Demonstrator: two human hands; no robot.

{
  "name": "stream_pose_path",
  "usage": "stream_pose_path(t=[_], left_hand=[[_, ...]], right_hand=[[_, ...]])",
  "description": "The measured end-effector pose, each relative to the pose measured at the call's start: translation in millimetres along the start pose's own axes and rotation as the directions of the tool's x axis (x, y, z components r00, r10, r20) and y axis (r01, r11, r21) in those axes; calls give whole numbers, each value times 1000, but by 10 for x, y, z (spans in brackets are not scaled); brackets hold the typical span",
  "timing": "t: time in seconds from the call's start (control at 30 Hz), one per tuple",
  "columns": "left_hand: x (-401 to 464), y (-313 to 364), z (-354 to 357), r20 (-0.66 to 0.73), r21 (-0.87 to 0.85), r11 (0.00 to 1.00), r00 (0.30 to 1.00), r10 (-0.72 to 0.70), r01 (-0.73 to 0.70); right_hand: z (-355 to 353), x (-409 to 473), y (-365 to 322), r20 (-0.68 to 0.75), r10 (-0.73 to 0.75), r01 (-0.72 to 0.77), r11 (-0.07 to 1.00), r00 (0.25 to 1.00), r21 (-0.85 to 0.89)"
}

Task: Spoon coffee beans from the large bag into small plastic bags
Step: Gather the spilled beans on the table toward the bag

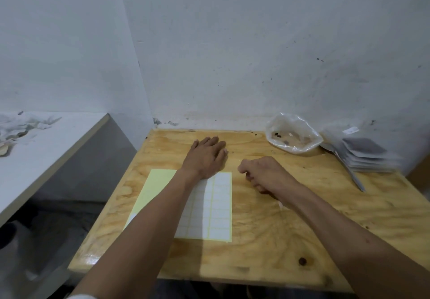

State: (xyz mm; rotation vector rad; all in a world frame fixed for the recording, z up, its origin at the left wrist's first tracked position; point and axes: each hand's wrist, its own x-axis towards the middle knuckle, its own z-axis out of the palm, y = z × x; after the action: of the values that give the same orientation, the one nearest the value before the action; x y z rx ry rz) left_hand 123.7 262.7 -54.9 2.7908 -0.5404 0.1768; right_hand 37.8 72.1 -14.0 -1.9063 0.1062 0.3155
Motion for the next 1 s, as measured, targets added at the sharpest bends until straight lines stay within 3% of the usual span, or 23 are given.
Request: stream_pose_path(t=[0.07,0.17,0.33,0.5,0.83,1.0], left_hand=[[-16,18,17,-63,106,994,998,5,2],[-19,97,5,-97,179,984,995,24,-6],[-190,466,14,74,-15,999,996,50,-49],[-339,786,89,149,-73,997,988,40,-29],[-409,864,252,155,46,999,988,20,-27],[-463,905,217,151,54,998,988,36,-45]], right_hand=[[-97,-37,-54,176,176,-228,912,969,340],[-236,-117,-28,226,180,-269,841,957,469],[-341,-511,23,-12,10,-10,1000,1000,29],[-508,-1038,174,70,-165,175,970,984,-172],[-683,-1523,555,146,-161,207,893,976,-399],[-696,-1462,549,193,-184,249,878,964,-408]])
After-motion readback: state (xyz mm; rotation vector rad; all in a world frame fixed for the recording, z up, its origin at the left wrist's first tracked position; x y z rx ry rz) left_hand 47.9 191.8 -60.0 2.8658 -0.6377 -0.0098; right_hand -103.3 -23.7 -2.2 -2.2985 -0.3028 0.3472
